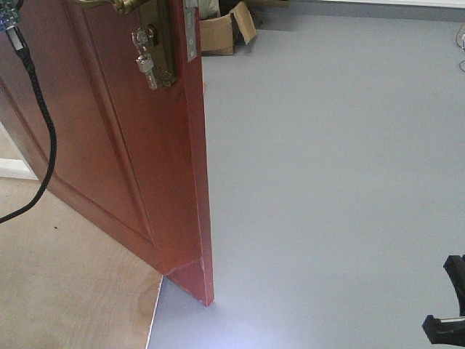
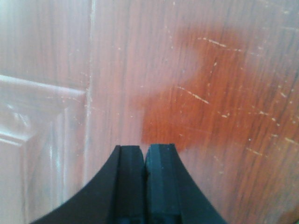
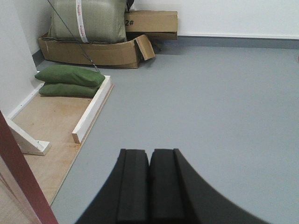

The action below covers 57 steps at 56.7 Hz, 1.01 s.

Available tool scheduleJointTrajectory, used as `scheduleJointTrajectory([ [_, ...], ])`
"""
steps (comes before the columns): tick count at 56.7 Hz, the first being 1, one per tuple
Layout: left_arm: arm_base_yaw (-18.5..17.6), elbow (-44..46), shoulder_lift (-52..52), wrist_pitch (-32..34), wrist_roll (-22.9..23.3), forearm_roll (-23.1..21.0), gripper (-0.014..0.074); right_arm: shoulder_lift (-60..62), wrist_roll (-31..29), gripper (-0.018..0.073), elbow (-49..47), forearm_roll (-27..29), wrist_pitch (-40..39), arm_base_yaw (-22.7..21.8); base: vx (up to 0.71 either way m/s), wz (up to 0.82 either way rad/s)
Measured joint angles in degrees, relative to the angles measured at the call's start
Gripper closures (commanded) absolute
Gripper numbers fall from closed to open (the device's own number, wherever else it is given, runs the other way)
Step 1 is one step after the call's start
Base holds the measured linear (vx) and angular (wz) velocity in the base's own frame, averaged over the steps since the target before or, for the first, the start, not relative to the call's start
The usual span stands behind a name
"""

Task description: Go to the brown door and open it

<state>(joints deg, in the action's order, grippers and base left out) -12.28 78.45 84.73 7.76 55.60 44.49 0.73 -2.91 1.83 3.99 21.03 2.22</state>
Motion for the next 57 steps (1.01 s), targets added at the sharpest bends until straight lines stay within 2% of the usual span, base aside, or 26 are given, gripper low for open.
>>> scheduleJointTrajectory([
  [57,0.0,-0.05,-0.05,0.02,0.0,0.0,0.0561,0.0,0.0,0.0559,0.0,0.0,0.0,0.0,0.0,0.0],
])
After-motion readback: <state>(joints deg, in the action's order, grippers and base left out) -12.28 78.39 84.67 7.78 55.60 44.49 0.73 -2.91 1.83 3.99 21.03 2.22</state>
